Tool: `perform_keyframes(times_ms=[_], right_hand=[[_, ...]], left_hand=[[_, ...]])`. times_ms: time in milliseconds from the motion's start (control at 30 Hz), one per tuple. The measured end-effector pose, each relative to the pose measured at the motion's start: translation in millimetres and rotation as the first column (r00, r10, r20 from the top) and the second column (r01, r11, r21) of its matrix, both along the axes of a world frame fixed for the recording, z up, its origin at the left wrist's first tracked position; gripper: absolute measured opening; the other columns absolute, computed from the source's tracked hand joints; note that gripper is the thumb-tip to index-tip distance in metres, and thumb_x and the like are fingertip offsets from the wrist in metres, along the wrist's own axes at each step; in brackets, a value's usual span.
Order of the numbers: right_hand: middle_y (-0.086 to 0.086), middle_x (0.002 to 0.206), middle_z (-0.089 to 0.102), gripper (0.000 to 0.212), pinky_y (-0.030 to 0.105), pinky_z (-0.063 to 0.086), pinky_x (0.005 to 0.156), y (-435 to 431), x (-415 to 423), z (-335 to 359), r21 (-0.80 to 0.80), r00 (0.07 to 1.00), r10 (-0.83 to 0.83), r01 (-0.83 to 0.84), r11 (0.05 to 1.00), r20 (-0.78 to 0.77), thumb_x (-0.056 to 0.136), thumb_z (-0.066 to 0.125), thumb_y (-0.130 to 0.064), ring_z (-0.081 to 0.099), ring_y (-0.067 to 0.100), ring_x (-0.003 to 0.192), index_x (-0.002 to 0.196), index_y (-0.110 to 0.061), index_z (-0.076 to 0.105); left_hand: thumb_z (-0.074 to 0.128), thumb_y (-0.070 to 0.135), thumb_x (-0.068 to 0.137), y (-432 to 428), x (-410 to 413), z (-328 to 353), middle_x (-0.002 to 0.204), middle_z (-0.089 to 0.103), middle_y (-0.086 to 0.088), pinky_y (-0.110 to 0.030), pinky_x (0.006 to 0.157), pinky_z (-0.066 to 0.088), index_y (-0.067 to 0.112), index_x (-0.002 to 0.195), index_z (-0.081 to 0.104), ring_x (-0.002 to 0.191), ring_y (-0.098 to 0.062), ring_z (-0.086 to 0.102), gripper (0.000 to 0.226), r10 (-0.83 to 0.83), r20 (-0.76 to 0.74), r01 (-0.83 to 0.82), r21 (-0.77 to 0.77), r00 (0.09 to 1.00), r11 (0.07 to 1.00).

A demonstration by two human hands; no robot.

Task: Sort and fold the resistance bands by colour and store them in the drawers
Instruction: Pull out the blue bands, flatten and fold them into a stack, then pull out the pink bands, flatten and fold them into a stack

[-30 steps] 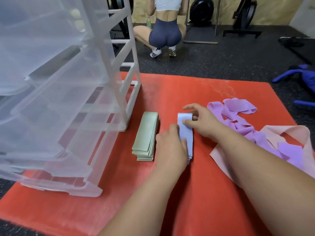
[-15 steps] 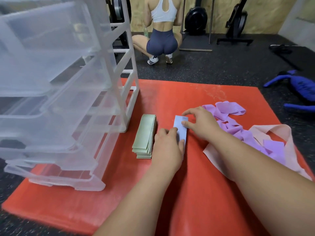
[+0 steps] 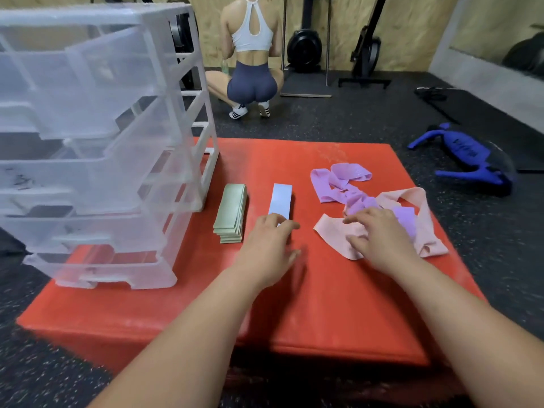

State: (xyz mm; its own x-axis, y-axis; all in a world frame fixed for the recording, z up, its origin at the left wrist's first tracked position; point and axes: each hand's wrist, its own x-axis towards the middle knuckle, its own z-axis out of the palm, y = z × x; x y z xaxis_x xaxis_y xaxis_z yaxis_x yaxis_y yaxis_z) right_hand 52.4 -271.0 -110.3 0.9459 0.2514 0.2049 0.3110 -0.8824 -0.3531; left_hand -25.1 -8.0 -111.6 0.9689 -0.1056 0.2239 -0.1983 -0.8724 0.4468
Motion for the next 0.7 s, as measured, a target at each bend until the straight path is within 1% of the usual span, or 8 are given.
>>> perform_keyframes(times_ms=[67,167,233,333,433,567,633,700], right_hand=[[-0.008,0.121,0.067,0.035,0.048,0.048,0.097,-11.3,-24.7,-10.6,-0.059,0.999,-0.051,0.052,0.997,0.016,0.083,0.064,-0.041,0.054,0.028,0.118,0.117,-0.037,0.072],[-0.007,0.132,0.064,0.048,0.044,0.044,0.101,-25.8,-47.3,-25.0,-0.182,1.0,-0.017,0.018,0.983,0.005,0.084,0.076,-0.04,0.054,0.026,0.124,0.131,-0.034,0.067],[-0.004,0.135,0.063,0.051,0.043,0.041,0.105,-33.4,-48.4,-25.4,-0.17,0.999,0.003,0.004,0.985,0.037,0.083,0.078,-0.035,0.054,0.025,0.127,0.133,-0.031,0.067],[0.001,0.13,0.066,0.041,0.046,0.044,0.105,-44.5,-42.8,-25.3,-0.112,0.986,-0.02,0.039,0.993,0.163,0.085,0.071,-0.033,0.059,0.028,0.123,0.125,-0.025,0.072],[0.006,0.13,0.066,0.042,0.05,0.045,0.106,-47.9,-43.0,-29.5,-0.132,0.979,-0.058,0.085,0.988,0.196,0.083,0.071,-0.033,0.058,0.033,0.123,0.124,-0.024,0.072],[-0.002,0.131,0.066,0.048,0.047,0.041,0.106,-34.0,-43.0,-32.1,-0.22,0.976,-0.001,0.051,0.974,0.218,0.082,0.076,-0.038,0.055,0.029,0.126,0.128,-0.029,0.069],[-0.005,0.129,0.067,0.049,0.047,0.042,0.105,-25.1,-38.6,-33.0,-0.213,0.975,0.024,0.024,0.977,0.221,0.082,0.076,-0.041,0.056,0.028,0.124,0.129,-0.031,0.068],[-0.009,0.122,0.069,0.042,0.045,0.043,0.101,-17.7,-34.5,-35.2,-0.198,0.973,0.027,0.02,0.98,0.23,0.085,0.074,-0.043,0.057,0.026,0.117,0.126,-0.035,0.07]], left_hand=[[0.074,0.035,0.09,-7.1,-9.1,1.9,0.136,0.054,-0.003,-0.042,0.113,0.042,0.027,0.143,0.059,0.13,-0.028,0.047,0.056,-0.053,-0.035,0.054,0.029,0.998,0.998],[0.073,0.04,0.092,-18.7,-22.2,0.1,0.139,0.053,-0.004,-0.04,0.115,0.039,0.028,0.144,0.058,0.134,-0.029,0.045,0.056,-0.122,-0.08,0.128,0.079,0.989,0.989],[0.073,0.042,0.092,-25.0,-27.8,-1.5,0.14,0.052,-0.003,-0.039,0.115,0.038,0.029,0.144,0.057,0.134,-0.028,0.044,0.056,-0.155,-0.09,0.164,0.101,0.984,0.981],[0.072,0.044,0.094,-32.6,-29.3,0.4,0.142,0.051,-0.003,-0.036,0.115,0.035,0.029,0.146,0.056,0.134,-0.027,0.042,0.057,-0.191,-0.089,0.202,0.142,0.978,0.969],[0.072,0.044,0.094,-38.3,-27.2,2.3,0.143,0.051,-0.002,-0.035,0.114,0.035,0.03,0.147,0.055,0.135,-0.027,0.041,0.057,-0.203,-0.09,0.215,0.155,0.975,0.964],[0.072,0.046,0.094,-44.2,-22.0,0.6,0.142,0.051,-0.002,-0.037,0.115,0.036,0.03,0.147,0.055,0.134,-0.028,0.041,0.058,-0.204,-0.121,0.225,0.188,0.971,0.956],[0.071,0.047,0.094,-47.2,-17.8,-1.0,0.143,0.052,-0.003,-0.038,0.116,0.036,0.029,0.146,0.055,0.135,-0.028,0.041,0.058,-0.205,-0.119,0.226,0.206,0.972,0.952],[0.071,0.046,0.094,-49.8,-14.8,-2.2,0.143,0.052,-0.003,-0.038,0.117,0.035,0.029,0.146,0.055,0.135,-0.029,0.042,0.058,-0.201,-0.122,0.223,0.214,0.972,0.951]])
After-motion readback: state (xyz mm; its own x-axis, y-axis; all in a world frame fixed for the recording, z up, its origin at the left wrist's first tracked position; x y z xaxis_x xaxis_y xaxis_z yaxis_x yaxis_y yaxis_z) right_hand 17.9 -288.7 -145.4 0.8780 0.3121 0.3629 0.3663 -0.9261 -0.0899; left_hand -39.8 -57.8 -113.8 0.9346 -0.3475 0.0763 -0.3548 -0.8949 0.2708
